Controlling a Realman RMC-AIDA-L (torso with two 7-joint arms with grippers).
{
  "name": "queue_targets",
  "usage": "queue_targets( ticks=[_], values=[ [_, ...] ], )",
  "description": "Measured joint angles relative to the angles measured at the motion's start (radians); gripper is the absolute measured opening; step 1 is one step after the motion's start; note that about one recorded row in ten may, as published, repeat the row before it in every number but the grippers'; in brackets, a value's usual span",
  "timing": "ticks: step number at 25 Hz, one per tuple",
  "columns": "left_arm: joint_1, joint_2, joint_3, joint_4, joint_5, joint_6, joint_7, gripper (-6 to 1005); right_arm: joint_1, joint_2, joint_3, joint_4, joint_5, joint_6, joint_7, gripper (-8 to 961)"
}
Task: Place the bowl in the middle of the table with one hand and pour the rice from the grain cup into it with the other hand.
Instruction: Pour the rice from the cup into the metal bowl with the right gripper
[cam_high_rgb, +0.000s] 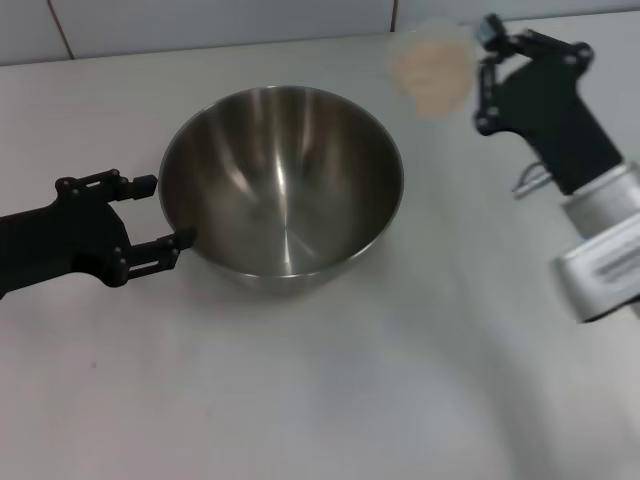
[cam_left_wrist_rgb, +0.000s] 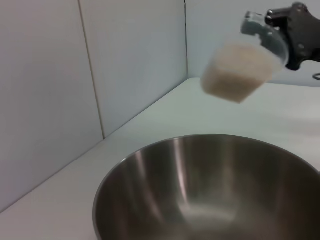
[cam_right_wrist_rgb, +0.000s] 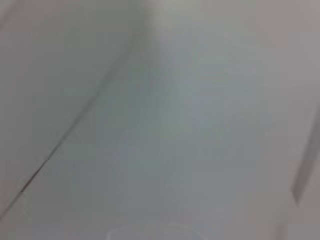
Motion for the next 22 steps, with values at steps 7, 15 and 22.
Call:
queue_targets(
  ticks=[7,15,22],
  values=[
    [-0.001,-0.001,-0.001,0.013,-0.004,0.009,-0.001,728,0.018,0.004,-0.029,0.16,-0.077,0.142,-0.813,3],
    [-0.004,-0.002,0.0,0.015,0.001,0.01,-0.011,728,0.008,0.008,-0.03,0.174,-0.241,0.178,-1.276,4],
    [-0.004,-0.001,0.001,0.015,0.001,0.01,-0.012,728,0.018,0.008,-0.03,0.194,-0.249,0.236,-1.54,4]
  ],
)
